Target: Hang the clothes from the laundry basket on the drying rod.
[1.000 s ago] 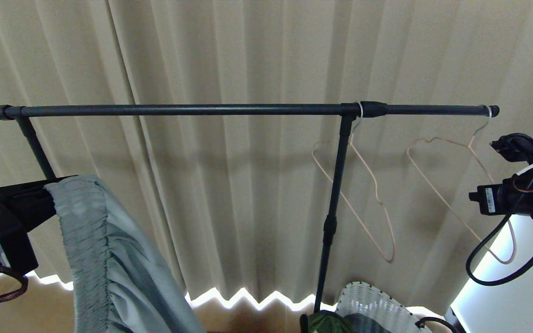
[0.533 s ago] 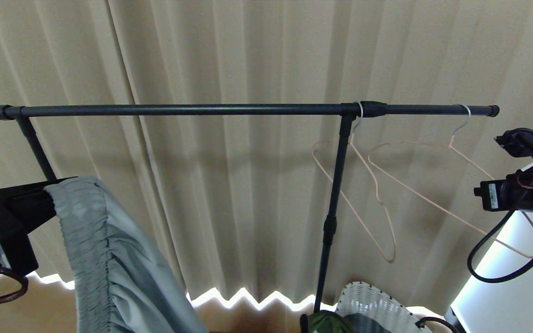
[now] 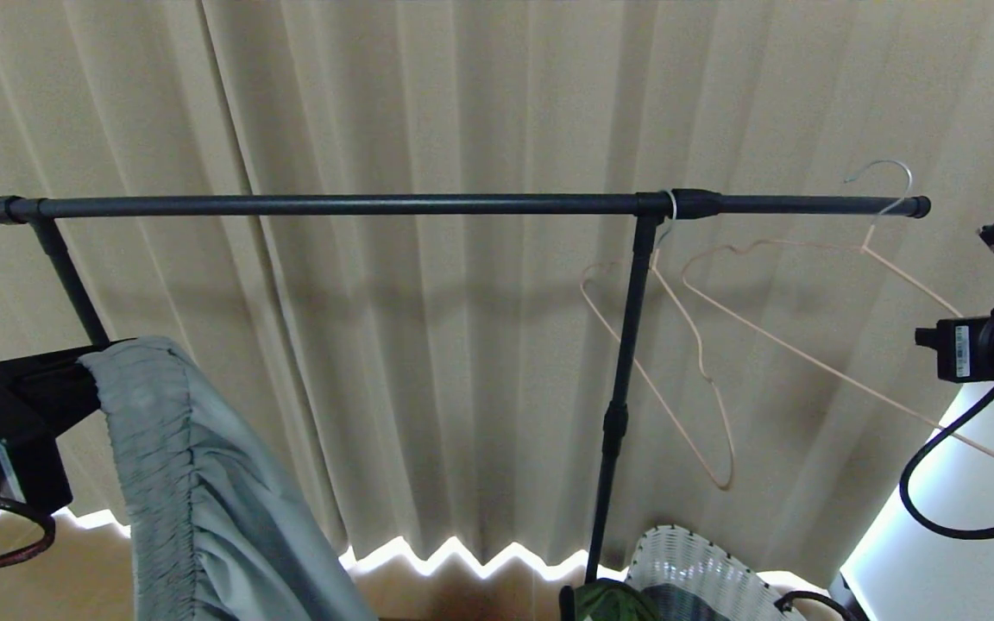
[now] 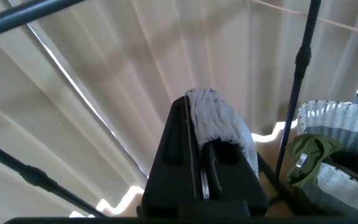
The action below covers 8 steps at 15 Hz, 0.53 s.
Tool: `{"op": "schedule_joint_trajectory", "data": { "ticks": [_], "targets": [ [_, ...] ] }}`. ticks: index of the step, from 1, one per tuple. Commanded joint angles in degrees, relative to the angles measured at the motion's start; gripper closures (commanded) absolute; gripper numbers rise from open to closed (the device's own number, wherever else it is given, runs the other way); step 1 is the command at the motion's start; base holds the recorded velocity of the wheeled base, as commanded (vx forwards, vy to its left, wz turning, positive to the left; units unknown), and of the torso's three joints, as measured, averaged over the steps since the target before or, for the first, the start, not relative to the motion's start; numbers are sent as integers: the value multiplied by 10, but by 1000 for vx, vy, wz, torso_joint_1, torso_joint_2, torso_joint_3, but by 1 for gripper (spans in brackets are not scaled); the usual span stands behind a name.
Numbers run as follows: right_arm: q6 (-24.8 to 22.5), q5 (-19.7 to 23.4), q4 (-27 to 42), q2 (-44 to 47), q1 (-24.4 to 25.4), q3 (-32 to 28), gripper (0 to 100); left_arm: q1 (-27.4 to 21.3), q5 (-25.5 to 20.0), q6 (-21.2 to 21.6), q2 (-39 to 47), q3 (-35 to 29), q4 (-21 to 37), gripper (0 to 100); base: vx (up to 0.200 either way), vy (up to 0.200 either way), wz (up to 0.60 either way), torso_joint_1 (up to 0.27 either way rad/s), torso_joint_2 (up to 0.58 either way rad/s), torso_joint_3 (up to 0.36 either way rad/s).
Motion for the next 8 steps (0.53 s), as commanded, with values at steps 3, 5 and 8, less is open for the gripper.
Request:
{"op": "schedule_joint_trajectory", "data": {
  "ticks": [3,5,8],
  "targets": [
    [4,-2,-14,-56,-1,46,100,2,0,3,0,8,-11,100,0,0,0,0,0,0],
    [11,-4,-52,-71,-2,73,100,2,0,6,0,17,-37,100,0,0,0,0,0,0],
    [26,-6,-79,-84,-5,93,100,3,4,17,-1,43,-62,100,0,0,0,0,0,0]
  ]
}}
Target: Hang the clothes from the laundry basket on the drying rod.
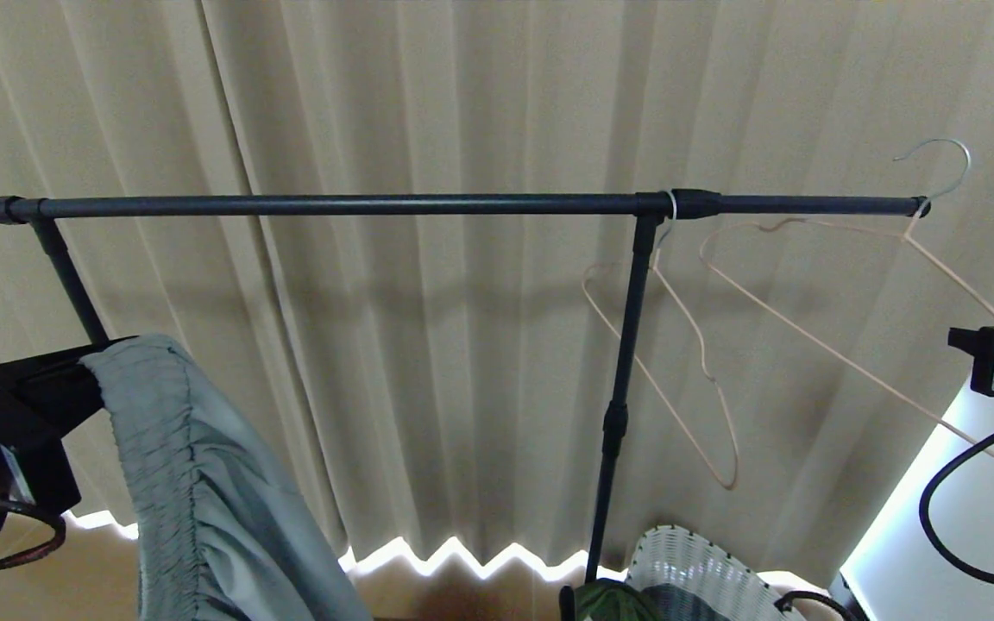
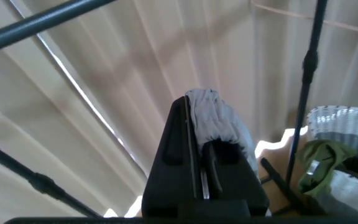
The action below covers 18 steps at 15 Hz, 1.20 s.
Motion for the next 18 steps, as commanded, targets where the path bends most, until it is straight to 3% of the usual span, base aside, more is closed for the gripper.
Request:
{"op": "schedule_joint_trajectory", "data": {
  "ticks": [1,3,14,18],
  "targets": [
    [2,-1,-1,-16,-1,11,100,0,7,1,0,9,-5,100,0,0,0,0,0,0],
    [1,-3,0,-32,-2,27,100,-1,28,1,1,10,-5,100,0,0,0,0,0,0],
    [1,-4,-2,-41,-2,45,100,-1,28,6,2,20,-7,100,-200,0,0,1,3,1],
    [3,-6,-2,-42,-2,45,100,0,28,6,1,25,-7,100,0,0,0,0,0,0]
  ]
}}
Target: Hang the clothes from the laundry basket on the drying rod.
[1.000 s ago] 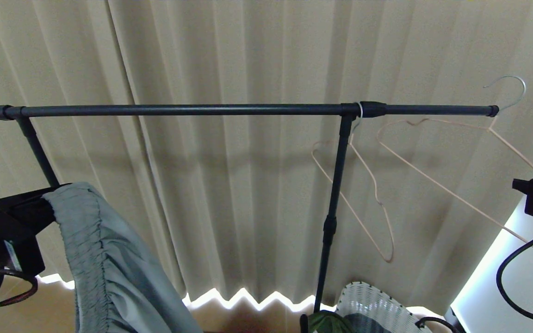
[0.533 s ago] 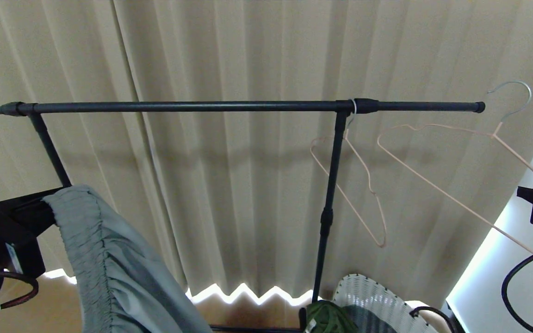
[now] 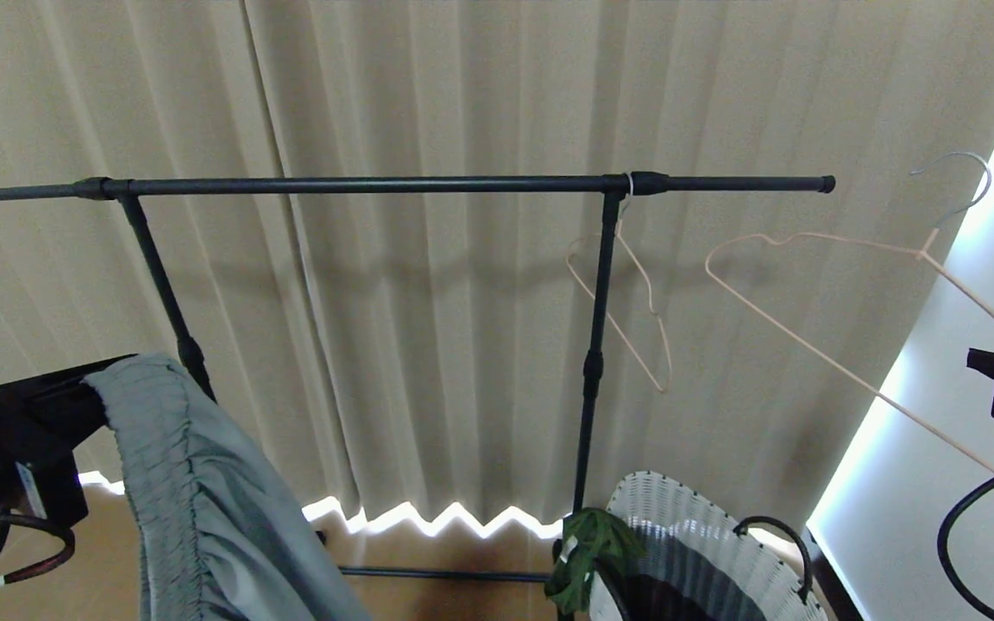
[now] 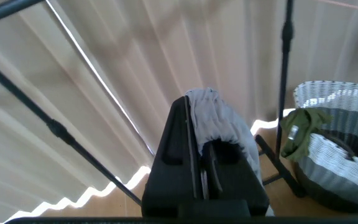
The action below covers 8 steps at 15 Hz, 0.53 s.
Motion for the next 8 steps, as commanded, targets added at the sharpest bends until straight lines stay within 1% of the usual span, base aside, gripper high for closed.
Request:
{"op": "schedule_joint_trajectory", "data": {
  "ticks": [1,6,8],
  "targets": [
    [1,2,-1,-1,0,-1,100,1,0,-1,1,5,0,100,0,0,0,0,0,0],
    [33,10,-9,-15,9,-2,100,-1,0,-1,5,2,0,100,0,0,0,0,0,0],
    [37,28,-21,-26,29,-1,100,0,1,-1,4,0,0,100,0,0,0,0,0,0]
  ]
}}
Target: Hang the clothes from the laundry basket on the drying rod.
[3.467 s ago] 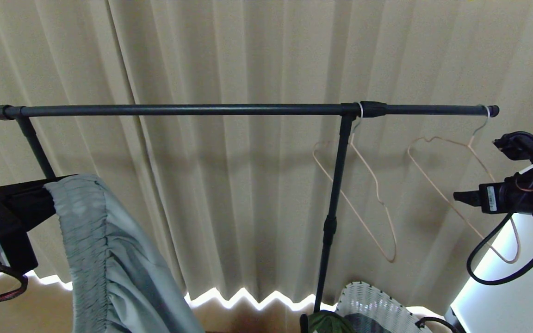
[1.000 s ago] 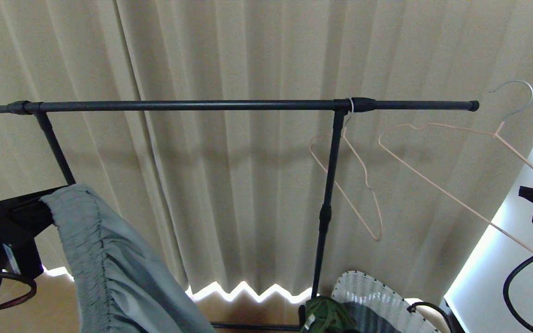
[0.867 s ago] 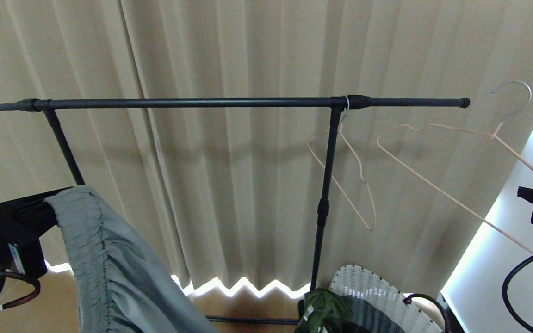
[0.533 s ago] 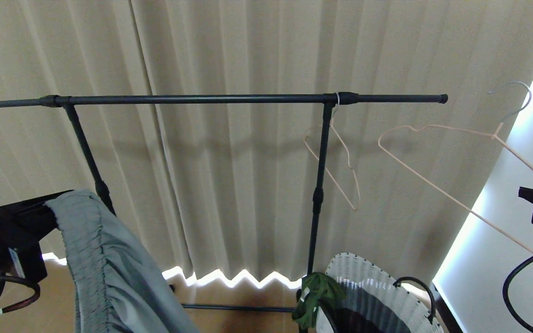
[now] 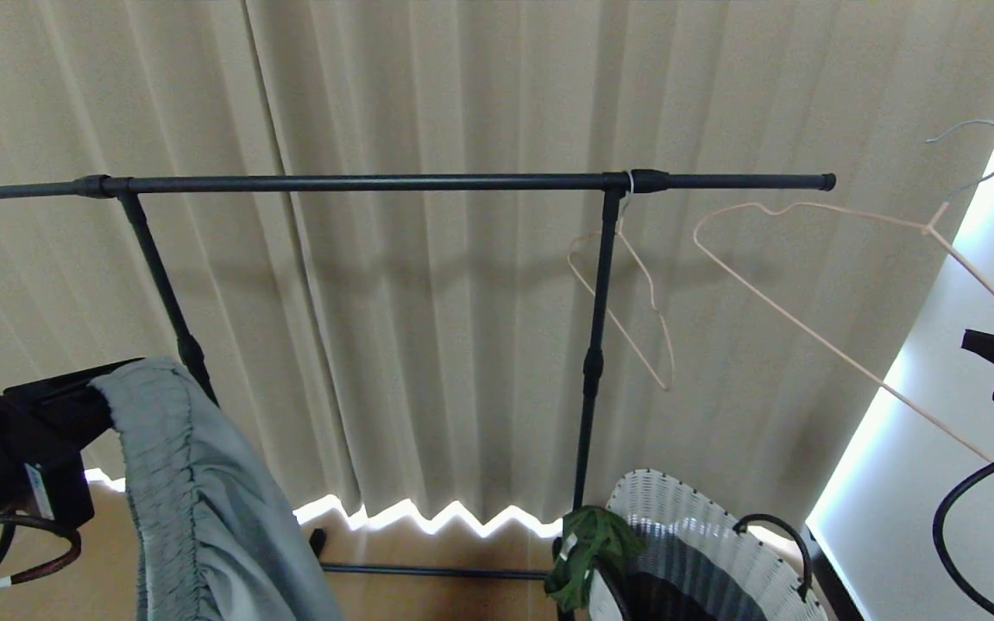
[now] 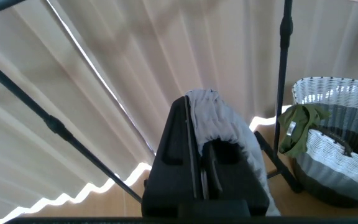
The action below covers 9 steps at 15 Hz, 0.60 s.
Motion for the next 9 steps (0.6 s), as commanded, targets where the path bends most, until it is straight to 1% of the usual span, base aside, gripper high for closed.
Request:
{"op": "schedule_joint_trajectory", "data": {
  "ticks": [1,3,5,9],
  "targets": [
    [11,18,-2,-18,22,2,100,0,0,0,1,-2,0,100,0,0,0,0,0,0],
    [15,31,-2,-30,44,9,100,0,0,0,1,-1,0,100,0,200,0,5,2,5],
    [15,30,-2,-33,65,10,100,0,0,0,2,-1,0,100,0,200,0,5,2,2],
    [14,30,0,-33,79,10,100,0,0,0,1,0,0,100,0,200,0,2,0,2]
  ]
}}
